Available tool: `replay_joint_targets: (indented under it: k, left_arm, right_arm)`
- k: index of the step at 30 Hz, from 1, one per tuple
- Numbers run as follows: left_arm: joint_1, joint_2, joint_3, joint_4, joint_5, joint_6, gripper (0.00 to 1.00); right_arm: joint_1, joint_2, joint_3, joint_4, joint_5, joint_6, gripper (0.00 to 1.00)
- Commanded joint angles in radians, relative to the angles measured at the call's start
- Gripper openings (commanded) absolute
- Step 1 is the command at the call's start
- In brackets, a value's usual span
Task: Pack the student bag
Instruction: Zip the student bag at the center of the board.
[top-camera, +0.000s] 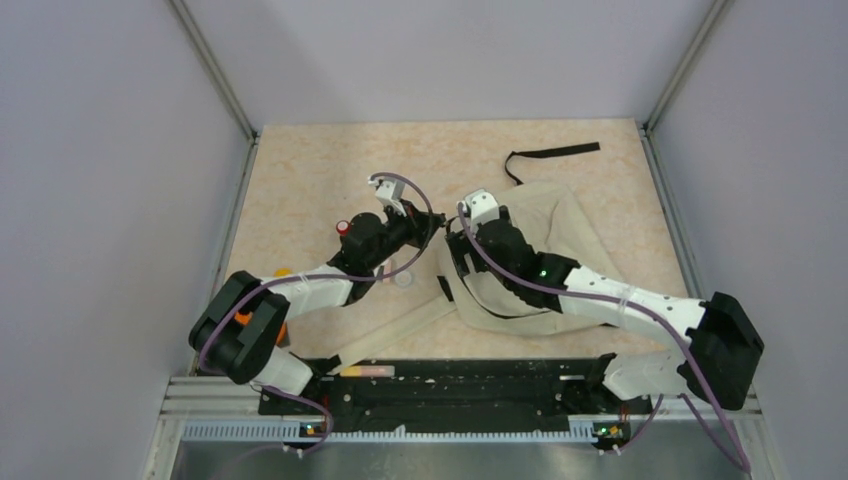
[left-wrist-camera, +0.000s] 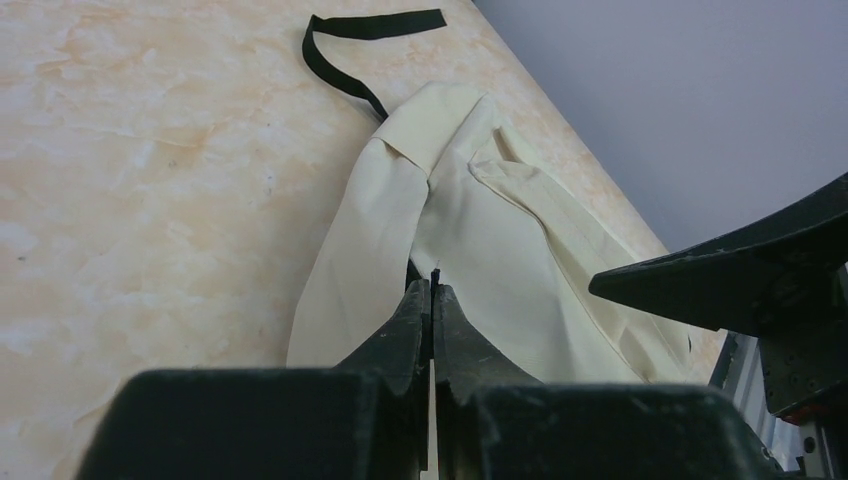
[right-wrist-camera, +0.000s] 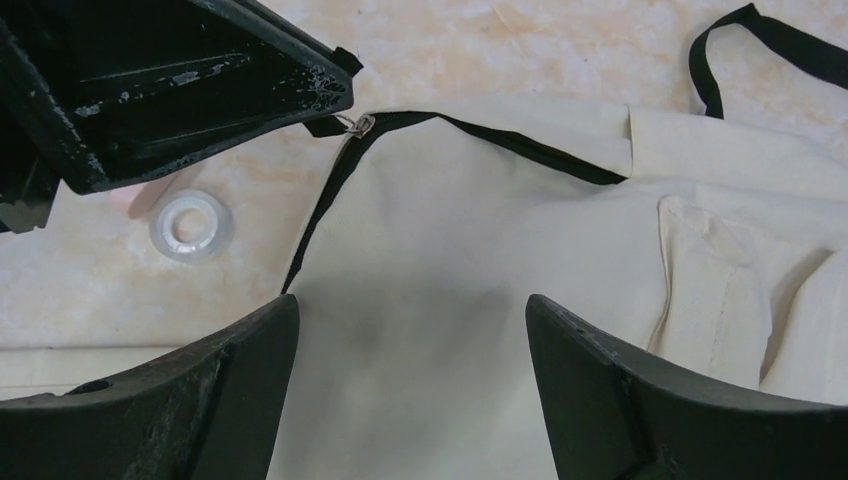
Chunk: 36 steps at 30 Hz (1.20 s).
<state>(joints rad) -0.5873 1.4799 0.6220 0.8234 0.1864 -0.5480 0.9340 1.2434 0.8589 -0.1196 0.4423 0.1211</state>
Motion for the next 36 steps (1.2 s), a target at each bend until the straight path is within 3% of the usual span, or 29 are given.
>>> replay_joint_targets:
  k: [1,11,14,19,20,24,30,36]
  left_arm:
    - [-0.002,-0.051,-0.013,0.078,-0.004,0.0,0.0]
    - [-0.001,-0.046,-0.015,0.086,0.002,-0.013,0.0]
    - [-0.003,-0.041,-0.01,0.086,0.006,-0.015,0.0]
    - [-0.003,-0.039,-0.007,0.091,0.008,-0.02,0.0]
    - [-0.003,-0.039,-0.007,0.09,0.007,-0.019,0.0]
    - [-0.003,-0.053,-0.009,0.082,0.016,-0.025,0.0]
    - [-0.003,-0.076,0.007,0.045,0.015,-0.021,0.0]
    - [-0.002,-0.103,0.047,-0.008,0.056,-0.026,0.0]
  right_arm:
    - [-0.006,0.044,0.084,0.015,-0.025,0.034,0.81]
    - [0.0,0.101,0.114,0.068,-0.131,0.123,0.79]
    - [0.02,0.165,0.143,0.045,-0.027,0.095,0.76]
    - [0.051,0.25,0.219,-0.048,0.189,0.076,0.61]
    - [0.056,0.254,0.222,-0.05,0.213,0.072,0.56]
    - [0.071,0.22,0.208,-0.052,0.223,0.066,0.0]
    - [0.115,0.002,0.111,-0.021,0.056,-0.034,0.0]
    - [0.117,-0.259,0.096,-0.161,-0.292,-0.14,0.0]
